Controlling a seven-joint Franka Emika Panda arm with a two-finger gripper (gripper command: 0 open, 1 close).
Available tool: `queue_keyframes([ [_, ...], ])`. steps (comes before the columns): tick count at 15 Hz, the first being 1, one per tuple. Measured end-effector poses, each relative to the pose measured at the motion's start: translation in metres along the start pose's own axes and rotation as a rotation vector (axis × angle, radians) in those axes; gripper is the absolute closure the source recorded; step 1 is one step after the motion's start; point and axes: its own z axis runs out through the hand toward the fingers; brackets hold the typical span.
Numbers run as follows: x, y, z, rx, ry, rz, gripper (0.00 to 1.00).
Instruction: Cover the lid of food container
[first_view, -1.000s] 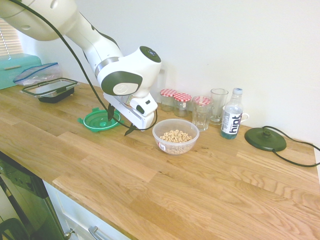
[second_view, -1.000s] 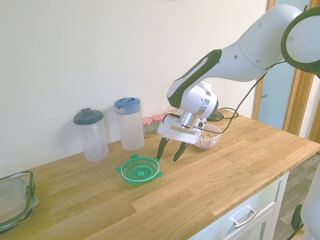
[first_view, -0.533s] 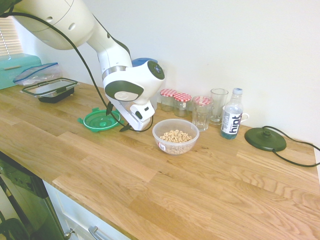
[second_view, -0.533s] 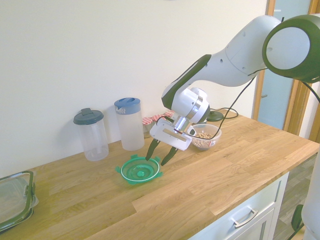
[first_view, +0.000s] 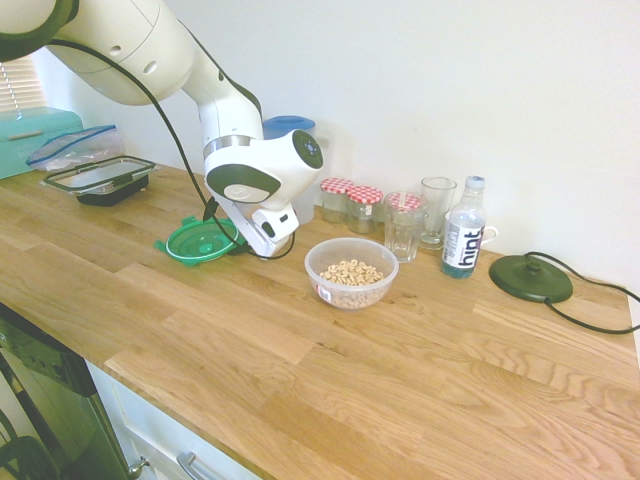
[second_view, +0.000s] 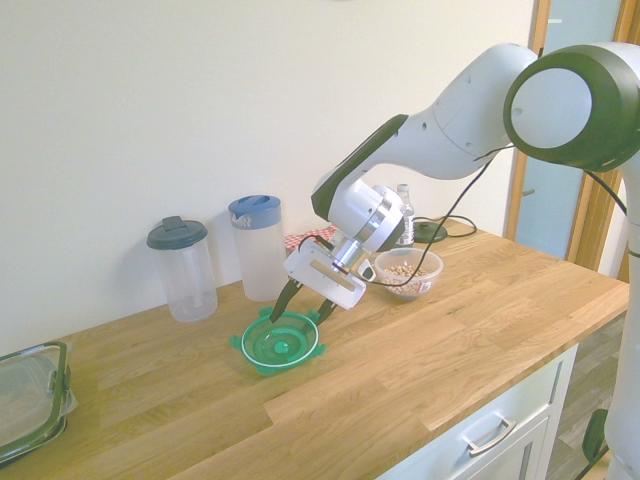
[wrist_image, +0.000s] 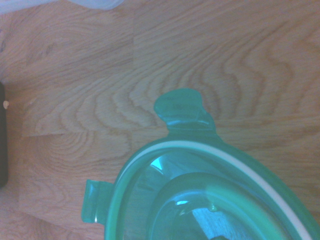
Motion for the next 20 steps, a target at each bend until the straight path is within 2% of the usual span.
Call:
queue_keyframes([
  [12,0.012,0.017,0.011,0.059,-0.056,0.041,1.00],
  [20,0.015,0.021,0.017,0.058,-0.054,0.040,1.00],
])
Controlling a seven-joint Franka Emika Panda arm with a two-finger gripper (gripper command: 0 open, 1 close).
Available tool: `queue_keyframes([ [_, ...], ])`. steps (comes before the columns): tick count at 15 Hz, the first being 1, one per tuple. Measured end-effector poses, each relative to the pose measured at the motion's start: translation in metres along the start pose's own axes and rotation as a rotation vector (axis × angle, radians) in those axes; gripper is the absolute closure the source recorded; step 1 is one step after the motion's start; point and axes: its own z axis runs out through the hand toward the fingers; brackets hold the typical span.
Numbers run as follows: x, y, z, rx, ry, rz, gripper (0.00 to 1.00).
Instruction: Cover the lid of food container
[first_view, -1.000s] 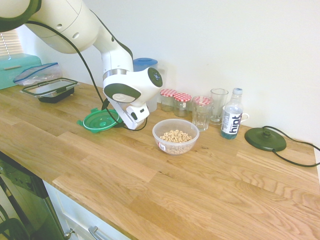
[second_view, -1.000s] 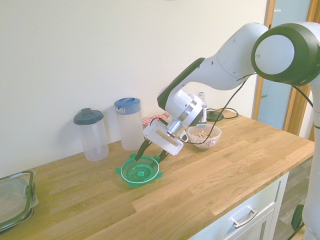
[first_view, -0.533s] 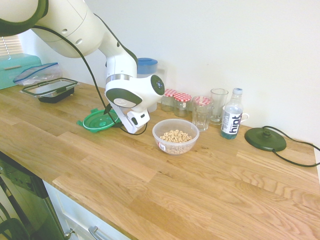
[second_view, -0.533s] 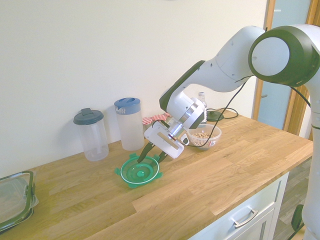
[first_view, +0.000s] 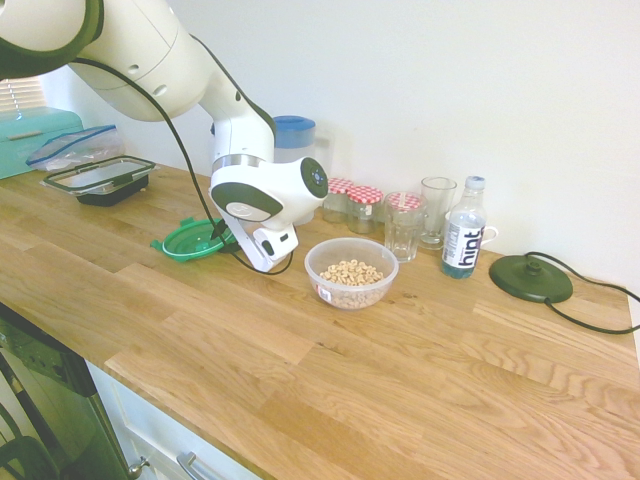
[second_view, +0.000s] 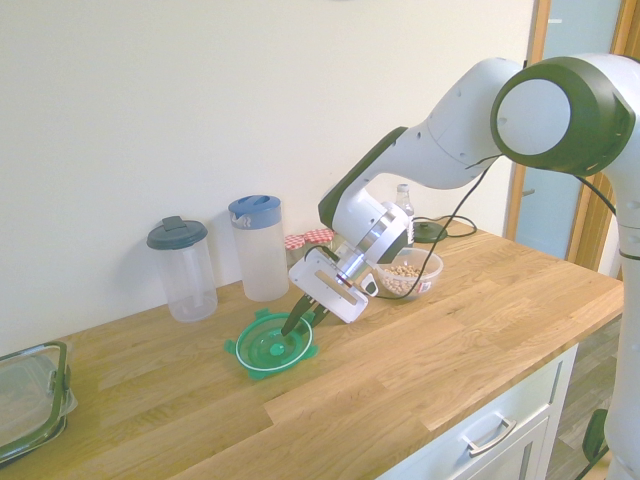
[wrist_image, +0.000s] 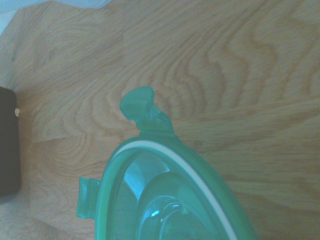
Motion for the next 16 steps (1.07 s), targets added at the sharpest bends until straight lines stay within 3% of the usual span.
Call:
queue_keyframes([
  [5,-0.001,-0.001,-0.001,-0.009,0.000,-0.010,1.00],
  [8,-0.006,-0.011,-0.003,-0.081,0.010,-0.046,1.00],
  [12,-0.055,-0.067,-0.051,-0.298,0.151,-0.137,1.00],
  [16,-0.124,-0.123,-0.121,-0.544,0.325,-0.154,1.00],
])
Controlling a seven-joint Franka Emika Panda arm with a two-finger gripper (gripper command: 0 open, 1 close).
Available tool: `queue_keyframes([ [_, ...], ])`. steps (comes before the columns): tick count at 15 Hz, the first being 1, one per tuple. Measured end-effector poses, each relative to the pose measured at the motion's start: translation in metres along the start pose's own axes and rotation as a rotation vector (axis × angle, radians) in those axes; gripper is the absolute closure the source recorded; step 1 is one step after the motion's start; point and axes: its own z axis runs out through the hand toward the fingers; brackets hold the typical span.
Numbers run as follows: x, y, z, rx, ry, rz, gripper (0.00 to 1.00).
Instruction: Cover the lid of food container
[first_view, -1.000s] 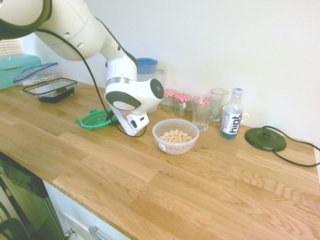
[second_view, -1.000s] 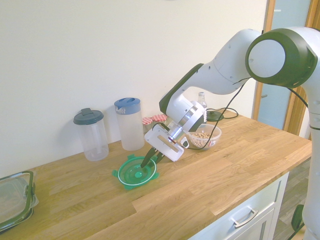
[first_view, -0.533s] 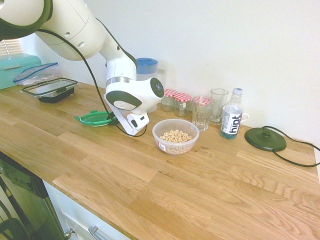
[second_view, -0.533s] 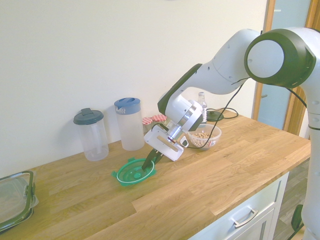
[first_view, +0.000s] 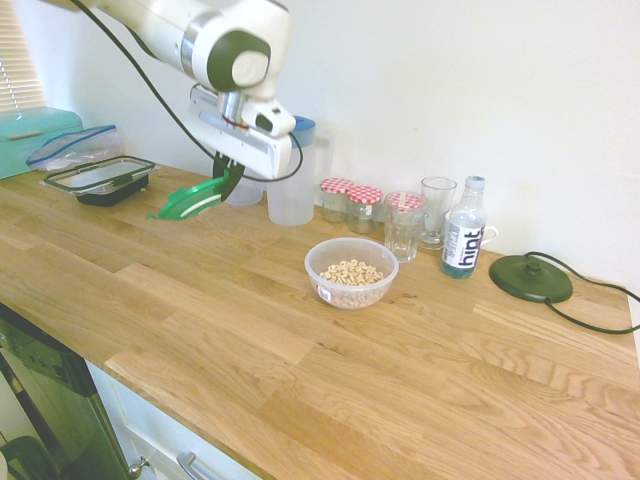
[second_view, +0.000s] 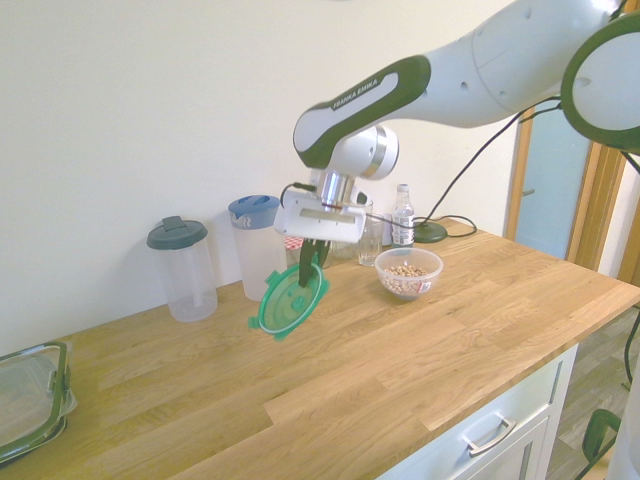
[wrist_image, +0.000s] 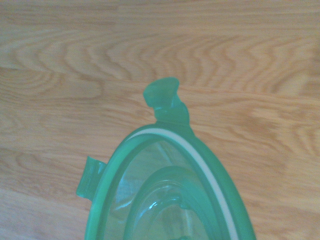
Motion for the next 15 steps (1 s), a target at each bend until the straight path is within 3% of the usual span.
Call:
queue_keyframes([
  [4,-0.040,-0.001,-0.044,-0.242,0.188,-0.030,1.00],
  [9,-0.041,0.011,-0.092,-0.497,0.448,-0.074,1.00],
  [15,-0.034,-0.003,-0.083,-0.778,0.749,-0.110,1.00],
])
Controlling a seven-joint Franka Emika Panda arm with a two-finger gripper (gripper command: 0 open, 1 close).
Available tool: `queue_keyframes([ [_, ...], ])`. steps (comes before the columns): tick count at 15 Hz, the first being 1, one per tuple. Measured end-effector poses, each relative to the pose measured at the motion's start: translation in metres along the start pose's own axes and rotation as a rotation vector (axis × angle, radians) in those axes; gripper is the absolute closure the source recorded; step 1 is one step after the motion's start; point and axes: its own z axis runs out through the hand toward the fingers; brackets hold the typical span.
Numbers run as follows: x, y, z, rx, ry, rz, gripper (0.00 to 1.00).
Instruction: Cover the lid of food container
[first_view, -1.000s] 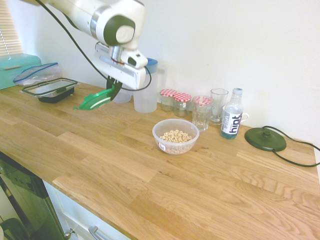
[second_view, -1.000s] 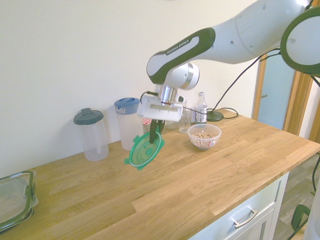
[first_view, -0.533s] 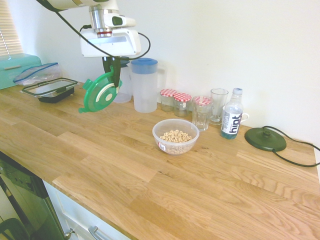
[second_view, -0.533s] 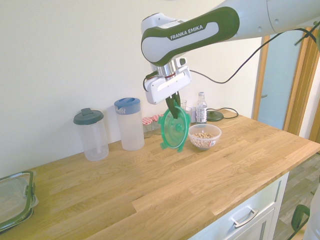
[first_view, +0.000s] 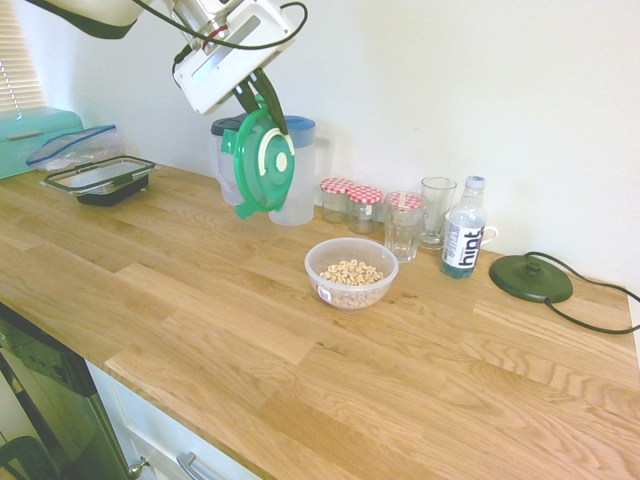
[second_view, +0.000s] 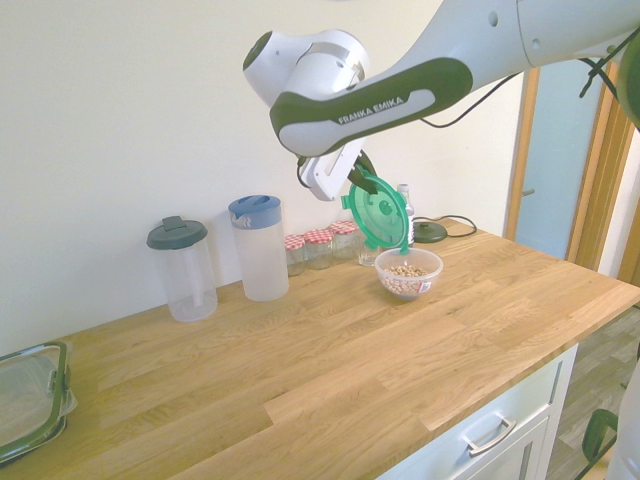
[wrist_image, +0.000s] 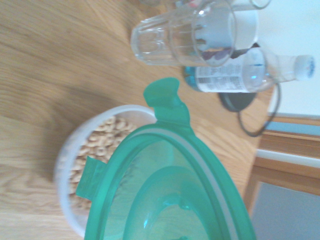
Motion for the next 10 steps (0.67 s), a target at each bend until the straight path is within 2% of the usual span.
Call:
queue_keyframes([
  [5,-0.024,-0.022,0.064,-0.285,0.152,0.049,1.00],
  [10,-0.043,-0.026,0.093,-0.570,0.259,0.126,1.00],
])
